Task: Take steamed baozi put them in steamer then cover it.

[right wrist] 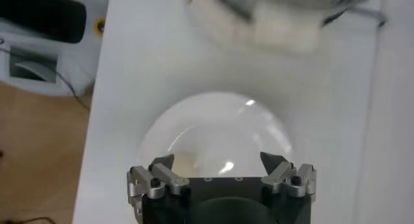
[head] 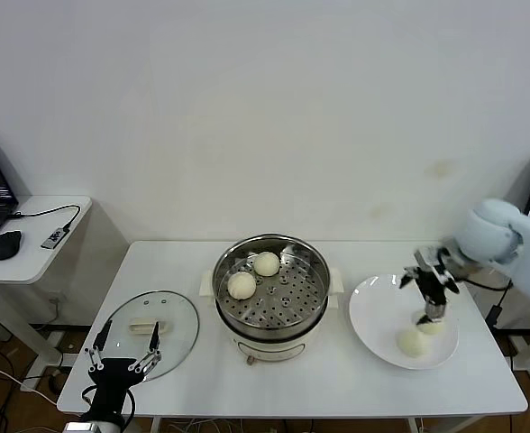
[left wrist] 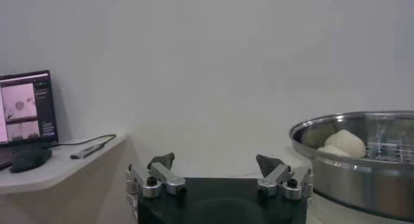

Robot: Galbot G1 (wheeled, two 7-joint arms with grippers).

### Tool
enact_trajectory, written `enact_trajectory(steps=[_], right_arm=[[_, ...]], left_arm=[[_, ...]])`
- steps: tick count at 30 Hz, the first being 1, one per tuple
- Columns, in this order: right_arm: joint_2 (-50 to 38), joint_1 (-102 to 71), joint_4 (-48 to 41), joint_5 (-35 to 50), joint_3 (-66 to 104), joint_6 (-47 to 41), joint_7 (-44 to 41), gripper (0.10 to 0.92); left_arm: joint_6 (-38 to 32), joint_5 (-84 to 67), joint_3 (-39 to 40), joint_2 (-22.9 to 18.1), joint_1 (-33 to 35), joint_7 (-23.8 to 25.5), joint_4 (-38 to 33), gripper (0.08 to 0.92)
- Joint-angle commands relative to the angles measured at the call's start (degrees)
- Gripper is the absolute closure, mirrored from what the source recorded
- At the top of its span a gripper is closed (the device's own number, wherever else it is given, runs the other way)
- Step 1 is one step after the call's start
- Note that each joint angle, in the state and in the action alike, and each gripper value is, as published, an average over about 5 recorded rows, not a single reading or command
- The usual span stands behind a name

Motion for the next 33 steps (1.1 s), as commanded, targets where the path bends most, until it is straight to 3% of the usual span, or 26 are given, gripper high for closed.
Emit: enact_trajectory(steps=[1,23,33], right_arm=[[-1.65,-28.13,-2.58,-12.19,22.78,6.95,1.89,0.203],[8.42,-30.55,-10.58,-16.09,22.98,4.81,9.72,0.205],[8.77,-27.25,-10.85,-14.09,20.46,2.81,9.24,0.275]], left_arm=[[-0.06,0.32,-0.09,-0.33,0.35,-0.03,0.11,0.177],[-0.18,0.60,-0.41,-0.62,0.95,-0.02,0.02,0.177],[-0.07,0.79,-0.22,-0.52,0.76,0.00,-0.21,0.177]])
